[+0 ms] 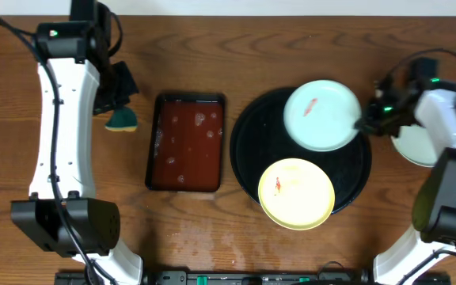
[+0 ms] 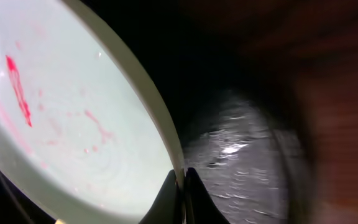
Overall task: Clean dirty plates on tray and stack at the side
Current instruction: 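Grasp the second pale green plate rim with right gripper, drag it to tray center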
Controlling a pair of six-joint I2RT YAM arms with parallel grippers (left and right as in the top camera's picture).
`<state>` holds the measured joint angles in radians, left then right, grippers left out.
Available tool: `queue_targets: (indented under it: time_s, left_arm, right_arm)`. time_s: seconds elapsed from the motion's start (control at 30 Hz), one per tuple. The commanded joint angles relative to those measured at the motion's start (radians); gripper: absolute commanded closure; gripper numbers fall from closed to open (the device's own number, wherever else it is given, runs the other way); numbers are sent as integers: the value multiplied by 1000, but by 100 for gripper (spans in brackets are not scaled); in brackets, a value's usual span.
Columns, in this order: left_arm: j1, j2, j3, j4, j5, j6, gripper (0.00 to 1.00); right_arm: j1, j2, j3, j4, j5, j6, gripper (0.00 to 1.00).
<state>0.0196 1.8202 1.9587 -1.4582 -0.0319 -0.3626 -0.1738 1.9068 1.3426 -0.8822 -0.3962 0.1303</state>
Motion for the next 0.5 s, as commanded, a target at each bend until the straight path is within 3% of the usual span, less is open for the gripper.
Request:
queue_targets:
  time_s: [0.0, 0.3, 0.33, 0.47]
  left_arm:
    - [-16, -21, -5, 1, -6, 3, 92]
    - [-21, -21, -5, 1, -6, 3, 92]
    - [-22, -21, -5, 2, -5, 2, 92]
    - [-39, -21, -5, 10, -5, 7, 92]
  right_arm:
    - [84, -5, -64, 83, 42, 104, 99]
    - [219, -5, -80, 223, 164, 130, 98]
    - [223, -5, -80, 233, 163, 126, 95]
    - [228, -5, -80, 233, 163, 73, 66]
